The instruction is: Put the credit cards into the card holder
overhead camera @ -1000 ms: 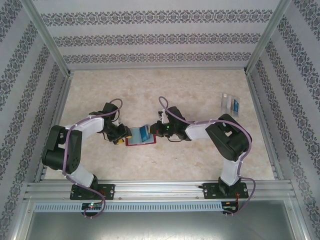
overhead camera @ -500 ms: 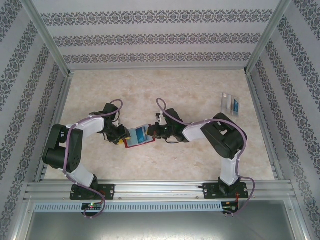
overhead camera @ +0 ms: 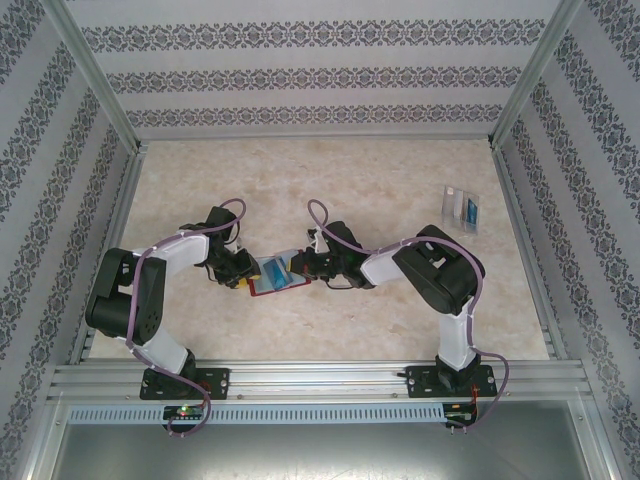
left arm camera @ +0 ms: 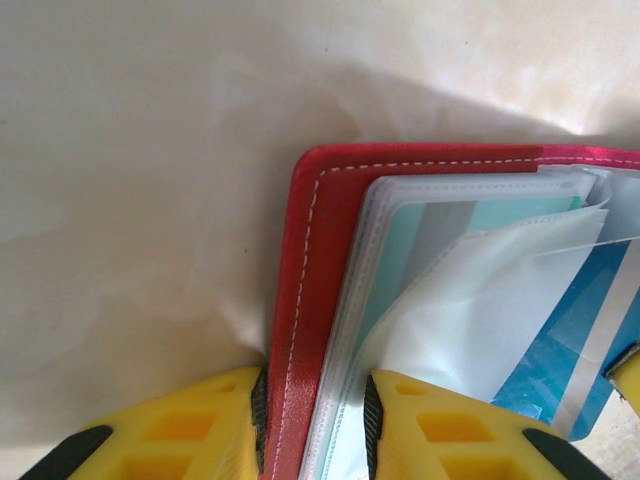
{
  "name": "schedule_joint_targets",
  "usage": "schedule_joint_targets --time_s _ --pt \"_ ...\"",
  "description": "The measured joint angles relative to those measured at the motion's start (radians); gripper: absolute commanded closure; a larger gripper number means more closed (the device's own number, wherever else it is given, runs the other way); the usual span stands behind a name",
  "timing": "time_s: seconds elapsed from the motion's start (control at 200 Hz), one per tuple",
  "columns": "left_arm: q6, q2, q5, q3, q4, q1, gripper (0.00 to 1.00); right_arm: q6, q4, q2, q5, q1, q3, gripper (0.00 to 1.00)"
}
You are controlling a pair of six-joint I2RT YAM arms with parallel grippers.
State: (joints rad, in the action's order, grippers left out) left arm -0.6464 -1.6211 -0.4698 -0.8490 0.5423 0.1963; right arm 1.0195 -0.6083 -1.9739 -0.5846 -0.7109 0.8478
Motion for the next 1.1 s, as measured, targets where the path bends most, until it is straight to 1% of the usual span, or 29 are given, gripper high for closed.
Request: schedule_joint_targets --time_s 0.285,0.58,0.984,1.099 --pt "0.004 -0.002 0.0 -0.002 0.001 0.0 0.68 -0.001 -0.009 -0.034 0.007 0.002 0.029 1.0" --pt "0.008 -0.003 0.0 -0.002 0.0 0.0 0.68 -0.004 -0.01 -0.034 0.025 0.002 0.041 1.0" --pt "0.008 -0.008 -0.004 -0.008 0.0 0.0 0.67 0.005 -0.056 -0.034 0.106 0.001 0.021 1.0" --pt "0.008 -0.008 -0.004 -0.008 0.0 0.0 0.66 0.006 -0.068 -0.029 0.137 -0.014 0.005 1.0"
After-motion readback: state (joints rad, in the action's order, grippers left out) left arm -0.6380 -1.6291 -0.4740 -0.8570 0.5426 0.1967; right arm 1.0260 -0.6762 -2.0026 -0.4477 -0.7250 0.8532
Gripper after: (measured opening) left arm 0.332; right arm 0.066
